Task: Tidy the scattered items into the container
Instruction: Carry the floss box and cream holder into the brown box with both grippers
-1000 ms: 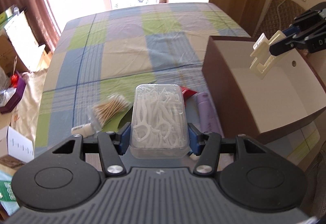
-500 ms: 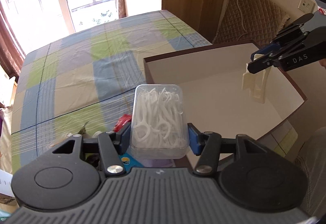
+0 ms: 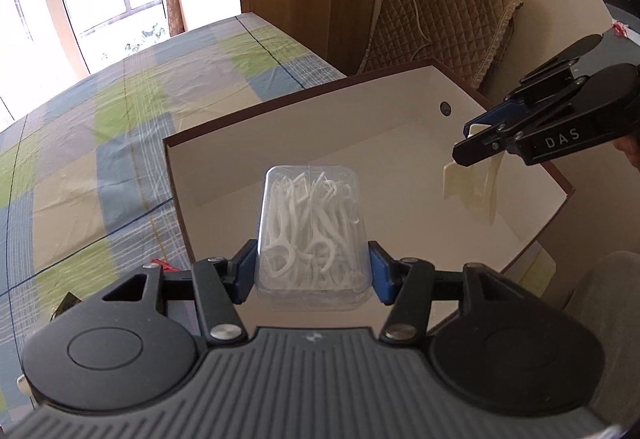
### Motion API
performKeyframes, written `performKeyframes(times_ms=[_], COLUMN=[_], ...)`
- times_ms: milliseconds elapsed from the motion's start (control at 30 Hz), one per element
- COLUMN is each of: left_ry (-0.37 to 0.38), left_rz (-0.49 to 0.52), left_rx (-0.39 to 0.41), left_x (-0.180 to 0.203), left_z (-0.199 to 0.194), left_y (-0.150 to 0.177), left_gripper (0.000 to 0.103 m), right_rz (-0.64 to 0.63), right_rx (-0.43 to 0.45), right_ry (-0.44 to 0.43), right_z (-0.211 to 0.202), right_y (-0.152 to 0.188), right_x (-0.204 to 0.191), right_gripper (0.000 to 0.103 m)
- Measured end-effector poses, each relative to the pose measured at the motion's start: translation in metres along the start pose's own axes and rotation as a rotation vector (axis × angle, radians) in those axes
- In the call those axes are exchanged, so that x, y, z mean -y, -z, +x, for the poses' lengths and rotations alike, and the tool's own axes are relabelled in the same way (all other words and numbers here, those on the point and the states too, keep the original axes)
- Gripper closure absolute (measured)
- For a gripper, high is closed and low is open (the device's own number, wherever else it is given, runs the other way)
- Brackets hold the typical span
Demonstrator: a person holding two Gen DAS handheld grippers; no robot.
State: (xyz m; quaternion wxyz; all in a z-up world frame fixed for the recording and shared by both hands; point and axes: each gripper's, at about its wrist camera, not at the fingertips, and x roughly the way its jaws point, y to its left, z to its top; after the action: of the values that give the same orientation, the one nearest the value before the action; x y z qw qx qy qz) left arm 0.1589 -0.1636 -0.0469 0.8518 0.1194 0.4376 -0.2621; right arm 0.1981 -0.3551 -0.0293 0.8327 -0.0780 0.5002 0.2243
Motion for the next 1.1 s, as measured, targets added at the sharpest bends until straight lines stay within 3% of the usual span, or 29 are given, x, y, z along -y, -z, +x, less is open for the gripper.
performKeyframes(times_ms=[733, 1100], left_ry=[-0.04, -0.055], left_rz=[0.009, -0.006], left_rx=[-0.181, -0.25], left_x=[0.009, 0.01], left_z=[0.068, 0.088], left_y=[0.014, 0.021], left_gripper=[0.051, 0.051], right_rz=[0.178, 0.224], right_rx=[-0.103, -0.085], right_ry=[0.016, 0.036], right_z=[0.056, 0.068], right_y=[0.024, 0.028], right_x=[0.024, 0.026], right_gripper=[0.074, 0.074])
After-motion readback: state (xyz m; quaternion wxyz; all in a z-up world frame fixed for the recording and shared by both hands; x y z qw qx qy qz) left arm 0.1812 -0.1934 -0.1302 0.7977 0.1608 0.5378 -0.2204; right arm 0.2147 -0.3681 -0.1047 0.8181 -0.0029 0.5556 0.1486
